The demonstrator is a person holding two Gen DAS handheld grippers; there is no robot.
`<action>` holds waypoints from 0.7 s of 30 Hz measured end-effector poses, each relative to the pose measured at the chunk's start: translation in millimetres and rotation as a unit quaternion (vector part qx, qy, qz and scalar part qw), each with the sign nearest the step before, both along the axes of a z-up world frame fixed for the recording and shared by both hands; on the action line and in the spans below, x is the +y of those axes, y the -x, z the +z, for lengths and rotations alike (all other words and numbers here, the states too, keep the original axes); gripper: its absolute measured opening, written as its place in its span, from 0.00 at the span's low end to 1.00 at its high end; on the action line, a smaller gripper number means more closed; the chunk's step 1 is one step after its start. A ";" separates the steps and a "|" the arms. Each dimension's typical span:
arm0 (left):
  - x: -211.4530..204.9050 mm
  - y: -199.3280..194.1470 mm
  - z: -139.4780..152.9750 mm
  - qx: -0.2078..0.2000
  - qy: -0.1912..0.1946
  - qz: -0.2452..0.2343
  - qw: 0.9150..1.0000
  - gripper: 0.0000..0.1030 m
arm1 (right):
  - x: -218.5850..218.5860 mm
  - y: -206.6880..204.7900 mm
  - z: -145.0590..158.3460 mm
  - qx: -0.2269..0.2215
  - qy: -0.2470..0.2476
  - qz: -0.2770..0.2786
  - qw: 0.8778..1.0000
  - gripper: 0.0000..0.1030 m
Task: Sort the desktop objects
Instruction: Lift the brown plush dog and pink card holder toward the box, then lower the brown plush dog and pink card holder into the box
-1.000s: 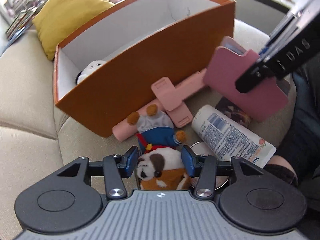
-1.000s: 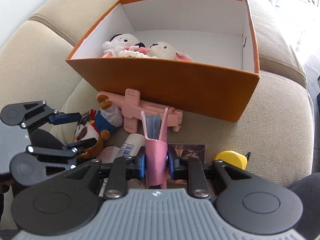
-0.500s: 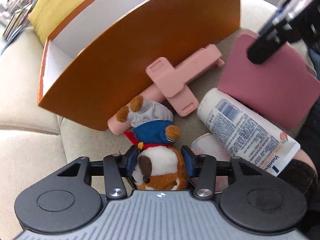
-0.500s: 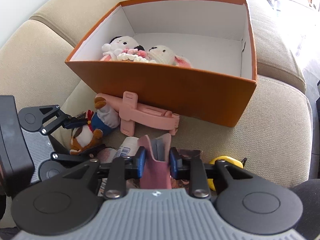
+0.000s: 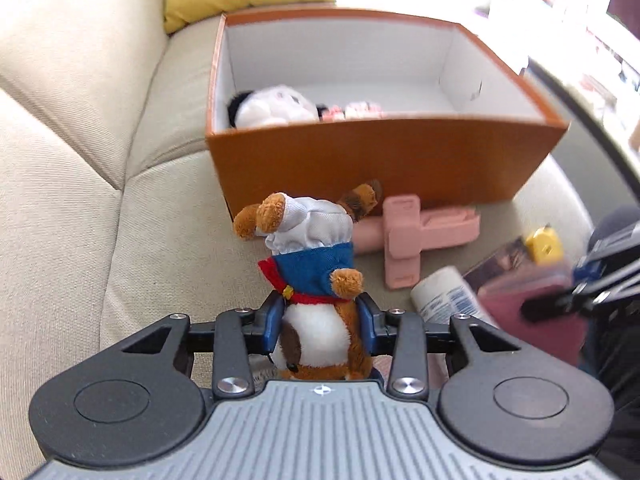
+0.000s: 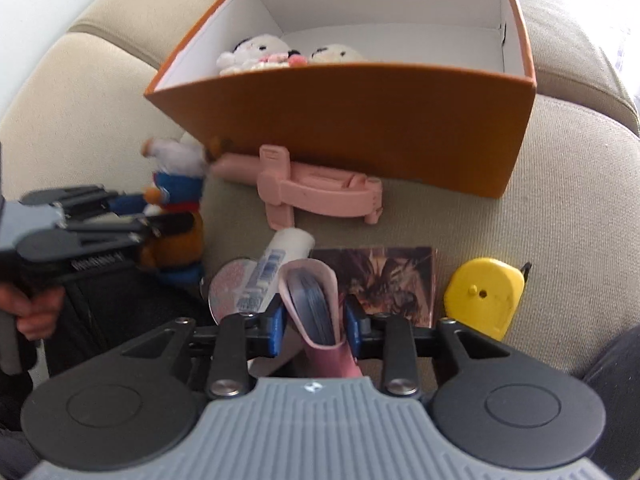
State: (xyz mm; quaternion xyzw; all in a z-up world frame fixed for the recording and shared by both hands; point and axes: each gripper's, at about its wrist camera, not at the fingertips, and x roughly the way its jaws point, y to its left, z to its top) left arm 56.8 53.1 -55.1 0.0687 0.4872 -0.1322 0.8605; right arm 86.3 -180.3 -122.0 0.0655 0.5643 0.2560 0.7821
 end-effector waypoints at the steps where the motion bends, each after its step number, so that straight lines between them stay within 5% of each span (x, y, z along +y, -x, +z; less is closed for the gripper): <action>1: 0.2 1.8 4.1 -0.005 0.007 0.002 1.000 0.43 | 0.2 1.4 -0.6 0.001 0.003 -0.002 1.000 0.24; 6: -1.8 6.2 33.8 -0.034 0.053 0.000 0.998 0.42 | -2.8 4.9 15.1 -0.020 0.001 0.000 1.000 0.19; 12: -12.4 -2.2 79.4 -0.071 0.104 -0.033 0.992 0.41 | -26.1 -5.4 73.3 -0.070 -0.039 -0.011 0.997 0.18; 21: -58.7 -67.0 139.5 -0.122 0.111 -0.104 0.981 0.41 | -44.2 -67.1 168.1 -0.146 -0.072 -0.035 0.986 0.18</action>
